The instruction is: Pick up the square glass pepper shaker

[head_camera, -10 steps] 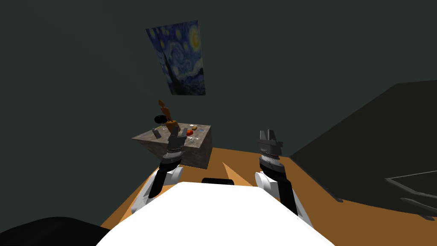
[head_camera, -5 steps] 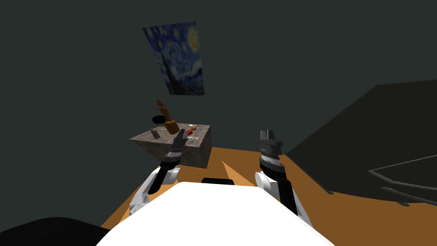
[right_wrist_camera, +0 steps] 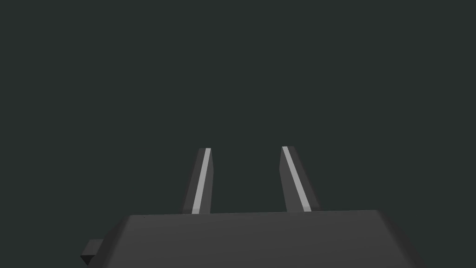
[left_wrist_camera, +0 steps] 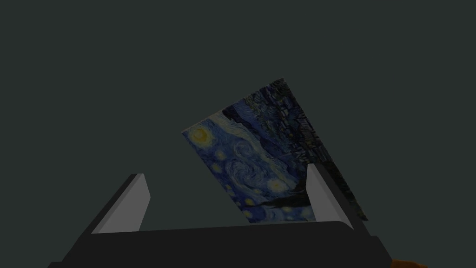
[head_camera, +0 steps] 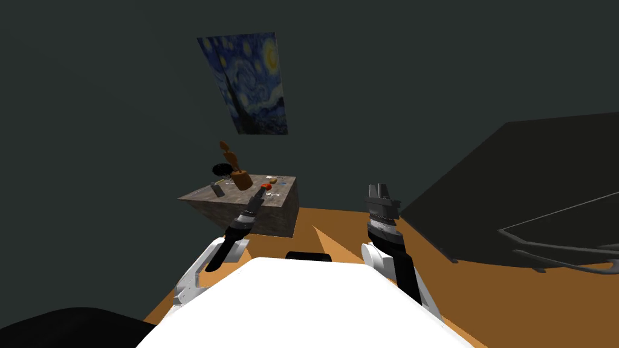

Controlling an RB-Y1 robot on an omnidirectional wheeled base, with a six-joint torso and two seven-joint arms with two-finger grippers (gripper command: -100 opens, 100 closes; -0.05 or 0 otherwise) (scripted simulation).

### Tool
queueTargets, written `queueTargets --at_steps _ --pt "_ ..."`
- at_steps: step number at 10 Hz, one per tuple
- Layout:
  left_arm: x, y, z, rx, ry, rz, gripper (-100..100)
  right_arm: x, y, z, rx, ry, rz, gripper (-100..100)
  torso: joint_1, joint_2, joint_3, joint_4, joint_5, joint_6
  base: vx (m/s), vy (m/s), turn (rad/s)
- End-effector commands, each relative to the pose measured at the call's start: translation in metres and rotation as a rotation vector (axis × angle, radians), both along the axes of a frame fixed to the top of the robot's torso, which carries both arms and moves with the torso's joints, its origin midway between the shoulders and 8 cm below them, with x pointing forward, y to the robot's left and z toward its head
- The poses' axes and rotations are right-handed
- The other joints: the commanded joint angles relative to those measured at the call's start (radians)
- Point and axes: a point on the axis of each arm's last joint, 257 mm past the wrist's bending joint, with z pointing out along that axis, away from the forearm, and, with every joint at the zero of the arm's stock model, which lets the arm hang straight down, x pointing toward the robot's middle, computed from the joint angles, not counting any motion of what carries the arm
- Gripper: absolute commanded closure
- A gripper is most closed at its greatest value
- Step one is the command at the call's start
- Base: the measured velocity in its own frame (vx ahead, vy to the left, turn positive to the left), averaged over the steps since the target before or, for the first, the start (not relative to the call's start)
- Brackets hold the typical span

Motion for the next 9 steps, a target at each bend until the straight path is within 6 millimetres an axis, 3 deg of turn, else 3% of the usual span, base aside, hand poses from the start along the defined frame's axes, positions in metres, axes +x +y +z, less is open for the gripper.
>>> queueTargets --at_steps 1,9 --pt "0.008 0.011 -0.015 0.051 0.045 0.018 -100 0.0 0.0 0.0 0.0 0.0 0.0 0 0.0 0.0 0.0 0.0 0.0 0.0 -0.037 0.017 -0.063" --pt "0.015 0.067 -0.097 0.281 0.268 0.115 -100 0.0 0.0 0.0 0.0 0.0 0.0 0 0.002 -0.004 -0.002 -0.001 0.001 0.0 -0.006 0.036 -0.099"
